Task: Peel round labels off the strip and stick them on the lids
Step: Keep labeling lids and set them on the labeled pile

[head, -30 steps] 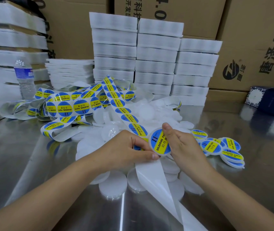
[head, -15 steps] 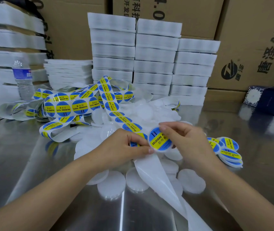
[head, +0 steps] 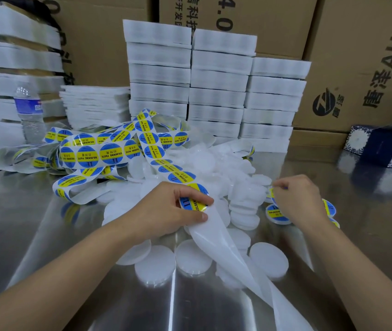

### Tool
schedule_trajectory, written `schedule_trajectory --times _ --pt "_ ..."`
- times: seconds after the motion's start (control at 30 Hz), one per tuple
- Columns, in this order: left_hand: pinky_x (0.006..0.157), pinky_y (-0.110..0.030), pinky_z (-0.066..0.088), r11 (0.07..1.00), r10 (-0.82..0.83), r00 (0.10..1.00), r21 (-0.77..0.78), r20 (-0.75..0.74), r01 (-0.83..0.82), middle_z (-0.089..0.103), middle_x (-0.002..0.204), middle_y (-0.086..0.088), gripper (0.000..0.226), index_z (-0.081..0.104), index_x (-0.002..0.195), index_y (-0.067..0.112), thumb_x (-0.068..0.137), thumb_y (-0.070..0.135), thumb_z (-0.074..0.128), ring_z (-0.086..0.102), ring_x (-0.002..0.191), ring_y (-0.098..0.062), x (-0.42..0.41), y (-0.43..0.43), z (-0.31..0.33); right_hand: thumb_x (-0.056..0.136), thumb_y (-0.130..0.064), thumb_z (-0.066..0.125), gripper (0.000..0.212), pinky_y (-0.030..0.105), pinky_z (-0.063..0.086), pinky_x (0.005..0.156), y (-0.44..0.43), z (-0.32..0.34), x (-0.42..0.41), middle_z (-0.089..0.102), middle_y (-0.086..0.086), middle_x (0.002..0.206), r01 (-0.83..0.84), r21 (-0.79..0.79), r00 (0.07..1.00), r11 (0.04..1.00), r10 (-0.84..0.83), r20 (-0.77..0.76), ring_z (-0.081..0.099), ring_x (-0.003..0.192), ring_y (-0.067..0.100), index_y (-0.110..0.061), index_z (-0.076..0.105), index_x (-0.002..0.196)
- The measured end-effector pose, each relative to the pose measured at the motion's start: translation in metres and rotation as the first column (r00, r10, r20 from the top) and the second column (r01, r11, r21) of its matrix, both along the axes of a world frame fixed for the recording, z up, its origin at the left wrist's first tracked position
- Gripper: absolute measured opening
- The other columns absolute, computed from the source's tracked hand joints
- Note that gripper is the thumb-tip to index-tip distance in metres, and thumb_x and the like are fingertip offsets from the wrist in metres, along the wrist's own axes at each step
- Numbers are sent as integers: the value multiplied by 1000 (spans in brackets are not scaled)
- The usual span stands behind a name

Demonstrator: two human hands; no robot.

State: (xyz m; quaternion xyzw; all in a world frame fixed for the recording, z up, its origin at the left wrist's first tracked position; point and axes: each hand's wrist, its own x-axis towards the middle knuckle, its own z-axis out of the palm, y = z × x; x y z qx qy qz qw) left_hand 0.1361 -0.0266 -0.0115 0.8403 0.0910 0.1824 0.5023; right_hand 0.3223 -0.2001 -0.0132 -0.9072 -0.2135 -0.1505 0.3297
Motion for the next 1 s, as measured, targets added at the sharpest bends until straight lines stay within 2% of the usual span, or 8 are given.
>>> schedule_trajectory --times 0.17,0.23,0.4,0.57,0.67,0.8,0.87,1.0 --pt "64 -5 43 1000 11 1000 -8 15 -10 71 80 25 34 74 78 47 74 13 79 62 72 8 -1 0 0 84 -26 57 37 35 36 90 -5 -6 4 51 11 121 185 -402 983 897 -175 62 45 113 32 -27 62 121" --pt "69 -6 45 1000 14 1000 -18 22 -14 71 82 24 34 74 77 45 74 12 79 64 75 6 -1 0 0 85 -26 55 36 36 32 93 -7 -6 5 48 10 123 230 -432 973 872 -217 79 41 116 30 -28 61 121" --pt "65 -6 43 999 16 1000 -33 13 -15 71 77 23 31 75 76 42 74 11 78 62 71 6 -1 -1 2 89 -20 48 33 36 29 98 -8 -13 9 46 2 127 280 -545 960 790 -221 172 38 118 24 -26 58 120" --pt "70 -9 47 999 20 999 -48 30 -18 72 79 19 30 75 78 37 75 7 78 64 73 3 -1 -2 2 86 -16 43 34 46 17 111 -12 -15 14 48 4 124 336 -631 941 699 -268 205 37 122 25 -22 57 117" --pt "68 -9 46 998 19 999 -67 34 -17 71 77 17 30 75 80 35 75 5 77 63 70 2 -2 -3 4 87 -14 47 35 46 16 111 -10 -13 13 49 2 126 274 -527 958 804 -180 224 40 120 26 -27 60 116" --pt "66 -15 52 994 5 998 -111 56 1 72 76 14 30 75 84 30 78 1 73 62 68 -2 -2 -6 6 86 -9 52 32 35 29 97 1 -6 -2 61 6 118 2 -189 967 982 46 250 50 111 29 -22 68 110" --pt "66 -17 52 994 3 998 -112 64 4 72 76 13 30 75 82 32 77 3 74 62 68 -3 -2 -6 6 88 -9 55 24 29 30 90 7 -4 -16 64 3 107 -151 -6 953 988 148 263 52 106 25 -18 71 104" --pt "73 -15 52 998 -10 999 -63 48 13 74 86 13 28 77 79 35 77 7 76 66 78 -3 -1 -2 2 88 -5 56 24 8 33 71 18 -3 -47 61 -11 91 -403 221 908 888 357 220 52 92 5 -23 71 95"
